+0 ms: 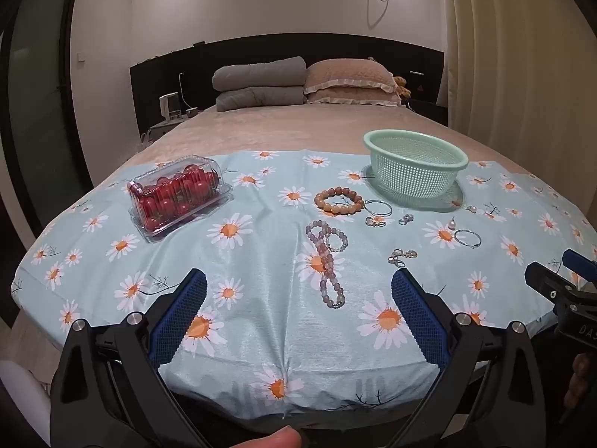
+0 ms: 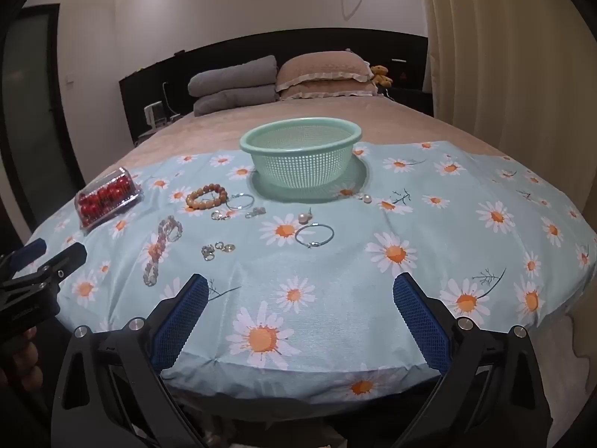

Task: Organize jewelry
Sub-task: 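Move both tools forward toward the jewelry on the daisy cloth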

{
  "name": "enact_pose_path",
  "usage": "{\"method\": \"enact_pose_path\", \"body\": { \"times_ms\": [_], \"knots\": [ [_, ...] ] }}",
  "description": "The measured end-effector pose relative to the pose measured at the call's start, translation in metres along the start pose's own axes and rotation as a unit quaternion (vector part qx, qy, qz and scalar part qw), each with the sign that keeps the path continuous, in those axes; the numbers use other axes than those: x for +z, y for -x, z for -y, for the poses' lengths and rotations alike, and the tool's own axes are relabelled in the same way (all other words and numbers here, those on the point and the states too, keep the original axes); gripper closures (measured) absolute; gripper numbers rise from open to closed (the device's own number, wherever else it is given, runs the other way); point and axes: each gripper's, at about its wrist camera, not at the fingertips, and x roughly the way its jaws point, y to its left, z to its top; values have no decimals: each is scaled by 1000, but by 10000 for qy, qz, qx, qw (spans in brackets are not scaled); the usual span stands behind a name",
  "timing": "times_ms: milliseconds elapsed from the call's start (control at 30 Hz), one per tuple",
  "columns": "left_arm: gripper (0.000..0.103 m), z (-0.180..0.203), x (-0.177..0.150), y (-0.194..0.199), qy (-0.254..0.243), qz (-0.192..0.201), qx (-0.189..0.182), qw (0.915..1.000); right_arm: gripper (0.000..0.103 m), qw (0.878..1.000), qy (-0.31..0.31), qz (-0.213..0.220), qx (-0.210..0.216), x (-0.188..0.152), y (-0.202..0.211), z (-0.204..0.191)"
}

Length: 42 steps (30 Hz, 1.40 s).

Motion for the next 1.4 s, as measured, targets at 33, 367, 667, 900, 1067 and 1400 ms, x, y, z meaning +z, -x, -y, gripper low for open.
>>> {"method": "enact_pose_path", "body": {
  "times_ms": [33,367,667,900,1067,1400],
  "knots": [
    [6,-1,0,2,2,1,-28,10000,8,10000,3,-16,9,0,-1,-1],
    [6,4,-1,-6,-208,-115,147,9996,8,10000,-28,-56,46,-3,-4,2],
    [6,-2,-2,-10,-161,-182,196,9995,8,10000,-41,-81,-26,-3,-6,4],
    [6,-2,-3,-13,-208,-217,179,9994,8,9999,48,-127,-85,-3,-9,1],
    [6,0,-4,-16,-270,-262,139,9992,8,9997,64,-206,-113,-2,-13,1],
    [6,3,-3,-31,-374,-407,88,9984,8,9990,153,-385,-183,2,-31,1]
  ]
}}
